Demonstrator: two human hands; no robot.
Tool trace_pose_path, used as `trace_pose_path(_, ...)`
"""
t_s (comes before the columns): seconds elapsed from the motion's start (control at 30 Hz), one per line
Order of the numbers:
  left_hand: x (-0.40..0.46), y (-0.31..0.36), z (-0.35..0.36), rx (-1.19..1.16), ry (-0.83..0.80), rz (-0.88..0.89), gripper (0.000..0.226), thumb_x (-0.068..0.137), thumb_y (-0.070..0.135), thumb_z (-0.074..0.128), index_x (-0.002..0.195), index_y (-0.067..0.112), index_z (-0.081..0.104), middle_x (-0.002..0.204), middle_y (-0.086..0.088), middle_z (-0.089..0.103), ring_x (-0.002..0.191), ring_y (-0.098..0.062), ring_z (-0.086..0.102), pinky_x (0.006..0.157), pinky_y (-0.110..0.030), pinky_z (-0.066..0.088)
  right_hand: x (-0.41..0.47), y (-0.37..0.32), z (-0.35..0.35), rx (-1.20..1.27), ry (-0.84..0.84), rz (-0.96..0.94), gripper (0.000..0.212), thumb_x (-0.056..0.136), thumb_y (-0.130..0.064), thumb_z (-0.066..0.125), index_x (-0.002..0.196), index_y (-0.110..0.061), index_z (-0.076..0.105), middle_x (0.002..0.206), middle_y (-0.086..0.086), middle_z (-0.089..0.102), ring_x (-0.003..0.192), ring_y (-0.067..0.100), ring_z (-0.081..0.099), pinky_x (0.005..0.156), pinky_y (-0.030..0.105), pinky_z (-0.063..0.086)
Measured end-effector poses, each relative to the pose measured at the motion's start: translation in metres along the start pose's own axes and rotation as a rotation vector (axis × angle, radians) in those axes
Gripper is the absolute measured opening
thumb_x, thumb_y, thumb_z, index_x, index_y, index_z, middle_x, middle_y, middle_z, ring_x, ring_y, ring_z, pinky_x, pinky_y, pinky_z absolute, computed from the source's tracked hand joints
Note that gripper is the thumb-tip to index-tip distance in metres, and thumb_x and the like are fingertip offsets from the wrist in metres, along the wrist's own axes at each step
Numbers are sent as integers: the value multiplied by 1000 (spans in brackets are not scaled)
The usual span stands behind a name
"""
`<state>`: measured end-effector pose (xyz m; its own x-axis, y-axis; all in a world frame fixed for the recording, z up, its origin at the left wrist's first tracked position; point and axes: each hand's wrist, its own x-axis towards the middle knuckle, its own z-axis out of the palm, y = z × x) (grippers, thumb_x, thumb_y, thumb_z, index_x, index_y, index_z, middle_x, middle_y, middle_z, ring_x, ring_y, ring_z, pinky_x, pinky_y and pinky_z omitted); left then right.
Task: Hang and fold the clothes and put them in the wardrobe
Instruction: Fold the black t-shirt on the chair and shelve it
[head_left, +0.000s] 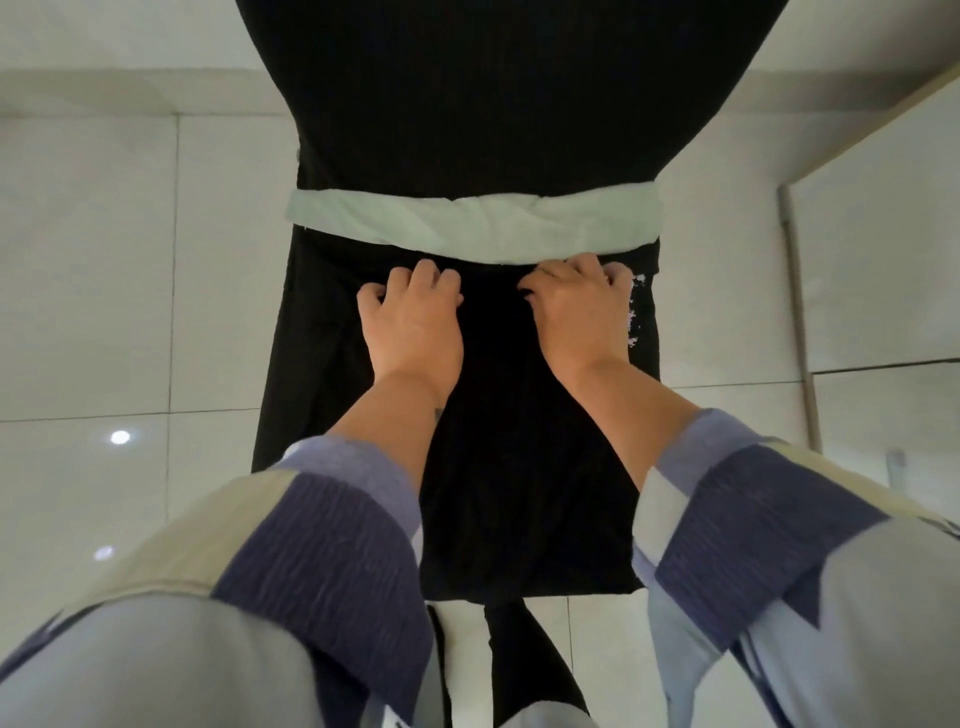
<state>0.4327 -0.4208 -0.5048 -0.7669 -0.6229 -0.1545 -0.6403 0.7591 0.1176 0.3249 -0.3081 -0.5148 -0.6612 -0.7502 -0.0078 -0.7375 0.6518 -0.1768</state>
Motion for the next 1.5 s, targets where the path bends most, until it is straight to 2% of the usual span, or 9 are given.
trace_pose_path(0.1, -9, 2, -11, -97, -26, 48, 27, 97, 29, 40, 121, 21, 48, 125, 0, 49, 117, -23, 44, 99, -42, 33, -8, 0, -19, 43, 95, -22, 17, 86, -16, 56, 95, -17, 71, 84, 1, 70, 87, 28, 58, 84, 40, 37)
trace_pose_path(0.33, -24, 18, -43, -105, -108, 105, 64, 91, 39, 47, 147, 27, 17, 153, 1, 22, 138, -22, 27, 110, -47, 28, -39, 1, -75, 226, 6, -11, 24, 94, -11, 51, 108, -11, 70, 97, 6, 70, 97, 26, 56, 88, 37, 45)
trace_pose_path(0.5, -22, 23, -42, -22, -222, 104, 52, 96, 33, 36, 146, 26, 24, 148, 0, 32, 137, -23, 26, 113, -49, 22, -64, -5, -60, 274, -74, 5, 26, 94, -14, 50, 113, -14, 68, 102, 4, 70, 100, 25, 55, 91, 36, 45)
trace_pose_path(0.67, -15, 28, -24, -112, -75, 90, 44, 100, 34, 29, 143, 27, 31, 142, -1, 38, 128, -24, 36, 106, -45, 31, -76, -1, -39, 316, -52, 26, 23, 90, -10, 56, 109, -11, 70, 94, 3, 71, 95, 25, 56, 86, 36, 48)
trace_pose_path(0.93, 25, 46, 3, 1, -74, 233, 38, 90, 21, 53, 126, 31, 51, 136, 4, 46, 127, -22, 38, 104, -42, 31, -70, 21, -14, 265, -51, -50, 28, 72, 7, 56, 90, -5, 74, 88, 7, 68, 88, 29, 59, 76, 42, 52)
trace_pose_path(1.07, 28, 51, -1, -213, -54, -54, 25, 99, 25, 35, 116, 21, 54, 106, -4, 63, 102, -29, 57, 79, -36, 31, -59, 26, -6, 161, 50, -30, 25, 71, 4, 65, 91, -11, 71, 95, 6, 62, 95, 30, 57, 84, 42, 46)
trace_pose_path(1.27, 45, 36, -22, -300, -42, -347, 33, 102, 30, 27, 114, 13, 52, 99, -9, 63, 78, -25, 51, 76, -37, 35, -35, 32, -14, 159, 3, 91, 42, 83, -12, 62, 124, -17, 54, 138, 7, 45, 132, 27, 38, 112, 45, 30)
trace_pose_path(1.37, 48, 23, -21, -340, -35, -406, 36, 101, 32, 28, 112, 8, 53, 104, -13, 62, 88, -30, 57, 73, -37, 36, -21, 32, -18, 133, -138, 52, 62, 84, -10, 60, 141, -19, 38, 152, 4, 30, 141, 23, 26, 118, 43, 18)
trace_pose_path(1.5, 55, 8, -23, -387, -36, -452, 38, 100, 32, 31, 112, 5, 54, 113, -16, 59, 102, -36, 57, 73, -38, 37, -7, 27, -16, 63, -143, 88, 76, 84, -9, 59, 149, -23, 22, 155, 8, 23, 123, 27, 44, 102, 40, 36)
